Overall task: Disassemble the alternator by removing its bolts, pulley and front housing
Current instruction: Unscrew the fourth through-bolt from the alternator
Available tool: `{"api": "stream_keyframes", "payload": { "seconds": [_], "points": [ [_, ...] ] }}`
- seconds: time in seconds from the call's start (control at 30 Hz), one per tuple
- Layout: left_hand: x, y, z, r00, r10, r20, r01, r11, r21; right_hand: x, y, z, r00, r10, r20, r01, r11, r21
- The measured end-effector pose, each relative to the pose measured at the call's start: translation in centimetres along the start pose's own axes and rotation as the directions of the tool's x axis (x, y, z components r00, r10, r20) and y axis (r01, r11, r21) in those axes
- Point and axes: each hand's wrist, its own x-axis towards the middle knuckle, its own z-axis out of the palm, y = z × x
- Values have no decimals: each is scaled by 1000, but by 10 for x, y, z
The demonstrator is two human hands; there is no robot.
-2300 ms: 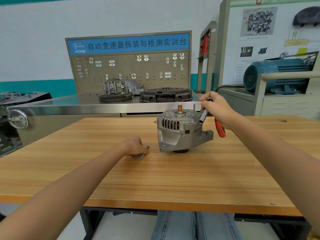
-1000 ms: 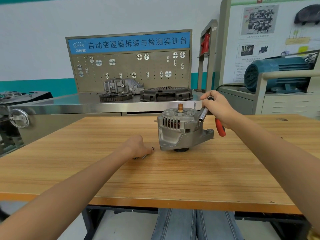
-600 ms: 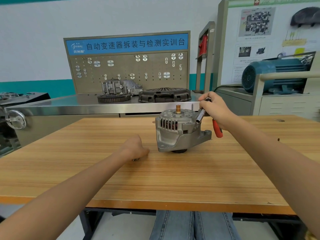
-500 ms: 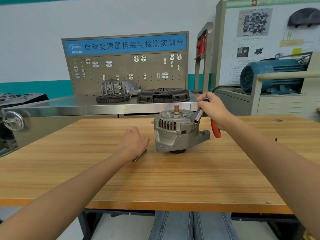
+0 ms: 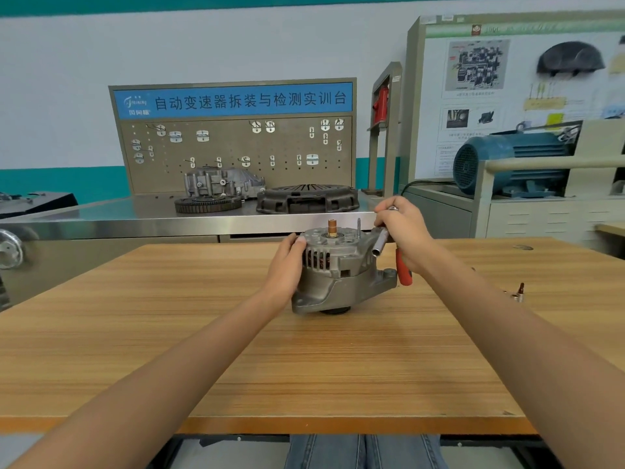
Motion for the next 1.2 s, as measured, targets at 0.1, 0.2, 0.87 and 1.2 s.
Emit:
{"api": "stream_keyframes", "payload": {
  "seconds": [0.1,0.2,0.87,1.2],
  "points": [
    [10,0,5,999,-32,-12,32,999,44,-4,-1,3,999,2,-51,-1,1000,26],
    [22,7,9,989,-150,10,148,983,112,-12,-3,5,999,-30,-37,30,1000,-8],
    [-34,49,61,862,497,96,-455,677,579,13,23,-13,858,229,-460,-104,954,282],
    [-25,50,35,837,476,272,-547,690,475,14,19,-19,858,226,-461,-114,959,258]
  ]
}}
